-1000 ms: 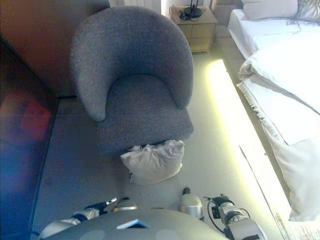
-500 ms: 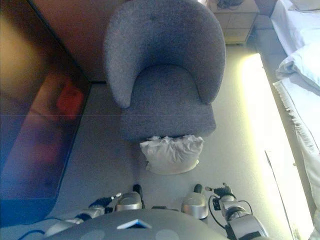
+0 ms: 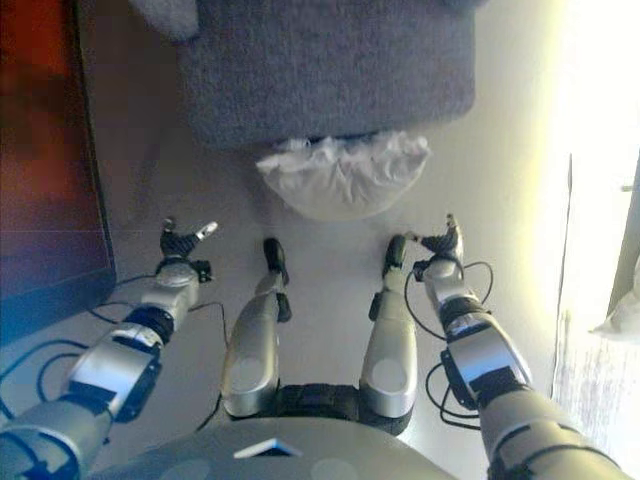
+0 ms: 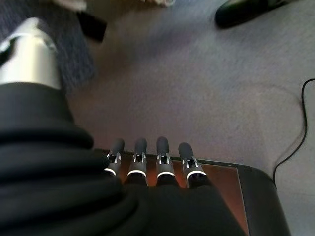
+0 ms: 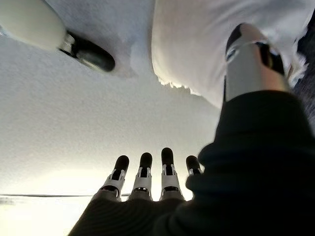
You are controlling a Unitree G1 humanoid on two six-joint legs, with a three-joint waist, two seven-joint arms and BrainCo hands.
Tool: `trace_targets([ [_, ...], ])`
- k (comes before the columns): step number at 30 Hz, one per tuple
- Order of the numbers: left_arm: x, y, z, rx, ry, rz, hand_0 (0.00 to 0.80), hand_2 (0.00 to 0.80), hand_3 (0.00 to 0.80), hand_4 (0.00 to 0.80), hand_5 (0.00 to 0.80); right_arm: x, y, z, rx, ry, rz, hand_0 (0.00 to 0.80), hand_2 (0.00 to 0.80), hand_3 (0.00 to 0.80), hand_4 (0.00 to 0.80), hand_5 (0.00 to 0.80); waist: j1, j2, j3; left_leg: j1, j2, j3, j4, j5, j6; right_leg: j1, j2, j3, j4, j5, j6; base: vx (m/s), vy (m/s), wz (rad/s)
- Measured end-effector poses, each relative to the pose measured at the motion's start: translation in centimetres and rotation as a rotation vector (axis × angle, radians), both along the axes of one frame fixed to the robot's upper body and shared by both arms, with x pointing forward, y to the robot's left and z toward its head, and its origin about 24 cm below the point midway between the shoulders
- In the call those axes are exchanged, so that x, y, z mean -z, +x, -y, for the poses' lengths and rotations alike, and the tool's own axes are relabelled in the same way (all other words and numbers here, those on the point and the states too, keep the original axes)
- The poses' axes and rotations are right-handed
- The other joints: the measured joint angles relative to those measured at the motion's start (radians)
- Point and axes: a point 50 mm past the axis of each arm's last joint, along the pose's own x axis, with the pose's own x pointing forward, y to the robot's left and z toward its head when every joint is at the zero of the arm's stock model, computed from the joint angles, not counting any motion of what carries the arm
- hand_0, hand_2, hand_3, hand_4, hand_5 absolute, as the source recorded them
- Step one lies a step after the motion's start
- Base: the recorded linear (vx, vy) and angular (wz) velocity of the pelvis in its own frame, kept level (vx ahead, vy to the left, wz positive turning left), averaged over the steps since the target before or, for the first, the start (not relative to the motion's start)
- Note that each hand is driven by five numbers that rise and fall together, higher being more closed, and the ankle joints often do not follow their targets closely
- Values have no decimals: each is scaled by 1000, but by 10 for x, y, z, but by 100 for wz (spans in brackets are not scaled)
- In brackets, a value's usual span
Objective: Pick up the cushion and take it to the sofa
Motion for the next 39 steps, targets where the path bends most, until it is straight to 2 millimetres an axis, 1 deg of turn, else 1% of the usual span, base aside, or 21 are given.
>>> trace_targets([
  [3, -3, 4, 25, 26, -27, 66, 0, 0, 0, 0, 0, -10, 5, -7, 2, -3, 86, 0, 0, 0, 0, 0, 1, -2, 8, -61, -2, -9, 7, 2, -1, -67, -2, 1, 23, -2, 0, -23, -15, 4],
  [5, -9, 8, 34, 25, -44, 118, 0, 0, 0, 0, 0, -21, 12, -13, -9, -9, 140, 0, 0, 0, 0, 0, 1, -2, 8, -99, -6, -9, 17, 3, 1, -116, -8, 4, 50, -10, 0, 0, 0, 0],
  [7, -19, 13, 38, 22, -49, 174, 0, 0, 0, 0, 0, -34, 21, -15, -12, -19, 197, 0, 0, 0, 0, 0, -2, -2, 9, -137, -14, -9, 22, 7, 6, -170, -17, 11, 83, -21, 1, 0, 0, 0],
  [9, -34, 23, 41, 30, -52, 244, 0, 0, 0, 0, 0, -51, 31, -13, -7, -38, 253, 0, 0, 0, 0, 0, -2, -2, 8, -199, -19, -10, 45, 7, 7, -242, -22, 30, 116, -25, 1, 0, 0, 0],
  [13, -71, 46, 40, 58, -28, 381, 0, 0, 0, 0, 0, -97, 55, -13, -7, -70, 394, 0, 0, 0, 0, 0, -4, -2, 8, -364, -23, -18, 97, 9, 11, -422, -24, 59, 182, -27, -4, -41, 20, 1],
  [15, -85, 53, 40, 68, -13, 435, 0, 0, 0, 0, 0, -119, 65, -17, -12, -73, 461, 0, 0, 0, 0, 0, -4, -2, 8, -446, -23, -29, 128, 9, 10, -504, -24, 69, 214, -29, -8, -47, 4, 3],
  [17, -98, 59, 41, 75, -13, 488, 0, 0, 0, 0, 0, -135, 71, -19, 0, -80, 515, 0, 0, 0, 0, 0, -4, -3, 9, -520, -21, -37, 158, 7, 7, -584, -22, 87, 248, -32, -11, -52, -10, 2],
  [19, -109, 63, 43, 79, -16, 540, 0, 0, 0, 0, 0, -148, 74, -18, 11, -79, 559, 0, 0, 0, 0, 0, -4, -3, 10, -583, -17, -42, 187, 4, 3, -652, -21, 91, 284, -41, -17, -45, -26, 3],
  [23, -135, 70, 38, 84, 3, 644, 0, 0, 0, 0, 0, -171, 78, -14, 61, -58, 651, 0, 0, 0, 0, 0, -5, -4, 11, -720, -11, -70, 260, -10, -5, -792, -21, 99, 375, -69, -29, -12, -30, 9],
  [26, -148, 72, 34, 87, 17, 695, 0, 0, 0, 0, 0, -179, 79, -12, 92, -37, 698, 0, 0, 0, 0, 0, -5, -6, 12, -788, -6, -76, 309, -21, -11, -869, -19, 113, 428, -85, -42, 0, -11, 0],
  [27, -153, 73, 33, 90, 22, 711, 0, 0, 0, 0, 0, -182, 78, -11, 98, -28, 715, 0, 0, 0, 0, 0, -5, -7, 12, -806, -2, -89, 321, -26, -16, -888, -17, 116, 436, -86, -42, 3, -23, -8],
  [30, -170, 77, 31, 104, 29, 762, 0, 0, 0, 0, 0, -190, 78, -8, 97, -33, 755, 0, 0, 0, 0, 0, -17, -7, 12, -853, 1, -97, 356, -37, -17, -934, -15, 120, 462, -92, -44, 7, -20, -2],
  [32, -185, 81, 30, 133, 29, 801, 0, 0, 0, 0, 0, -201, 79, -9, 88, -33, 795, 0, 0, 0, 0, 0, -31, -8, 13, -889, 3, -103, 385, -43, -18, -965, -15, 122, 478, -92, -44, 9, -45, -1],
  [33, -194, 83, 32, 156, 31, 820, 0, 0, 0, 0, 0, -207, 79, -8, 84, -36, 817, 0, 0, 0, 0, 0, -33, -8, 13, -903, 3, -106, 398, -48, -19, -978, -13, 125, 485, -92, -45, 11, -38, -7],
  [34, -203, 86, 37, 186, 36, 839, 0, 0, 0, 0, 0, -214, 82, -13, 54, 15, 850, 0, 0, 0, 0, 0, -28, -9, 13, -911, 2, -112, 406, -52, -22, -987, -13, 126, 489, -91, -45, 3, -21, -11],
  [35, -207, 89, 40, 202, 24, 841, 0, 0, 0, 0, 0, -221, 84, -17, 40, 51, 878, 0, 0, 0, 0, 0, -34, -9, 13, -917, 3, -118, 415, -57, -24, -990, -10, 126, 490, -90, -47, -12, -6, -14],
  [37, -224, 96, 53, 265, 5, 855, 0, 0, 0, 0, 0, -231, 86, -26, -5, 83, 911, 0, 0, 0, 0, 0, -37, -12, 15, -925, 9, -118, 439, -67, -26, -998, -3, 132, 503, -89, -48, -12, -7, -15],
  [39, -241, 99, 53, 275, -14, 877, 0, 0, 0, 0, 0, -249, 83, -30, -56, 116, 973, 0, 0, 0, 0, 0, -34, -13, 15, -950, 16, -120, 467, -78, -26, -1017, 3, 134, 517, -91, -50, 13, -35, -11],
])
